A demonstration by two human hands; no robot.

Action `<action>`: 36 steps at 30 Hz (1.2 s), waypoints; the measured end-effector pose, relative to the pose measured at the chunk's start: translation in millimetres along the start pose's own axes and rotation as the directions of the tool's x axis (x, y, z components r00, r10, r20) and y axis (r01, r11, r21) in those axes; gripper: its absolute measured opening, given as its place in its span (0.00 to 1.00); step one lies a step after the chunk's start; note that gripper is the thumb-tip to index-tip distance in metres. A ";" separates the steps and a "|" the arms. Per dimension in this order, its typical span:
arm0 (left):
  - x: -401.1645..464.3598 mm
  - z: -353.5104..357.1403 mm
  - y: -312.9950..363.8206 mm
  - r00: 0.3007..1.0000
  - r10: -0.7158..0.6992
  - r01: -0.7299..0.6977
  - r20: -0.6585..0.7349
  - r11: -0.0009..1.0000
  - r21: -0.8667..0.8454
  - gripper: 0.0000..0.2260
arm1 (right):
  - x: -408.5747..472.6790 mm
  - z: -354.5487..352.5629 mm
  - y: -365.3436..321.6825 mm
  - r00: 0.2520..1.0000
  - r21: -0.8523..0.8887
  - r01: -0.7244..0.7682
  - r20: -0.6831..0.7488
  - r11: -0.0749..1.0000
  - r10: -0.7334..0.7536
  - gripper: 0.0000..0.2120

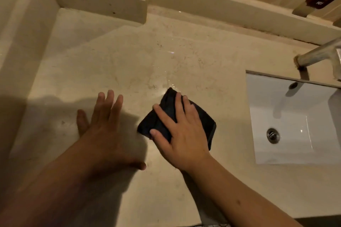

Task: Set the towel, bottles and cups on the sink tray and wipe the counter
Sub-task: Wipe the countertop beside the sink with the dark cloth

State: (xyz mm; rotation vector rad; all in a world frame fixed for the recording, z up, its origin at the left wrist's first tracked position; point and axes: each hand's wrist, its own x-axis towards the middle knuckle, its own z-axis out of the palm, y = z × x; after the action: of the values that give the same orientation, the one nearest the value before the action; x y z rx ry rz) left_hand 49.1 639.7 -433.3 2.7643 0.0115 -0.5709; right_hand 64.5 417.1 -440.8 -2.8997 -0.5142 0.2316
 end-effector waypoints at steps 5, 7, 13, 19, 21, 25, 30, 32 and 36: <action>16.9 -15.1 5.4 0.999 0.050 -0.051 0.009 0.994 0.099 0.74 | -22.1 -16.4 80.4 0.980 0.007 -0.193 -0.039 0.981 0.193 0.28; 21.9 -20.3 7.0 0.998 0.040 -0.046 0.052 0.993 0.107 0.76 | -39.4 -20.3 103.5 0.963 0.026 -0.263 -0.050 0.964 0.264 0.27; 27.8 -30.5 -7.5 0.981 0.091 -0.095 0.173 0.995 0.017 0.78 | -88.5 -15.1 106.4 0.921 0.033 -0.386 -0.044 0.922 0.387 0.27; 25.0 -33.8 -7.4 0.977 0.110 -0.103 0.184 0.994 -0.048 0.79 | -82.2 -4.8 44.4 0.939 0.008 -0.344 -0.006 0.939 0.344 0.28; 23.9 -34.3 -6.1 0.973 0.107 -0.095 0.205 0.993 -0.070 0.79 | -72.4 1.0 16.9 0.968 0.006 -0.250 0.014 0.968 0.250 0.28; 23.9 -36.1 -4.9 0.971 0.090 -0.079 0.222 0.995 -0.060 0.78 | -34.3 9.8 -30.1 0.997 -0.032 -0.055 0.054 0.998 0.057 0.29; 21.9 -36.3 -18.0 0.973 0.164 -0.126 0.161 0.967 -0.222 0.77 | 29.2 12.5 -61.4 0.982 -0.023 0.187 0.044 0.982 -0.186 0.28; 22.6 -33.6 -19.1 0.976 0.152 -0.115 0.156 0.967 -0.227 0.78 | 54.9 10.9 -64.0 0.971 -0.024 0.236 0.035 0.971 -0.235 0.28; 27.0 -27.6 -14.3 0.985 0.062 -0.041 0.161 0.991 -0.130 0.80 | 91.1 3.1 -52.4 0.969 0.010 0.248 -0.012 0.969 -0.248 0.27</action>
State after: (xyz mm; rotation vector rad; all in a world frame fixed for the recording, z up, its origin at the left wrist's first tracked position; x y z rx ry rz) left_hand 83.6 660.2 -424.1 2.5796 -0.0598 -0.7566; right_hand 131.4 498.1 -443.8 -2.7865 -0.8623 0.1809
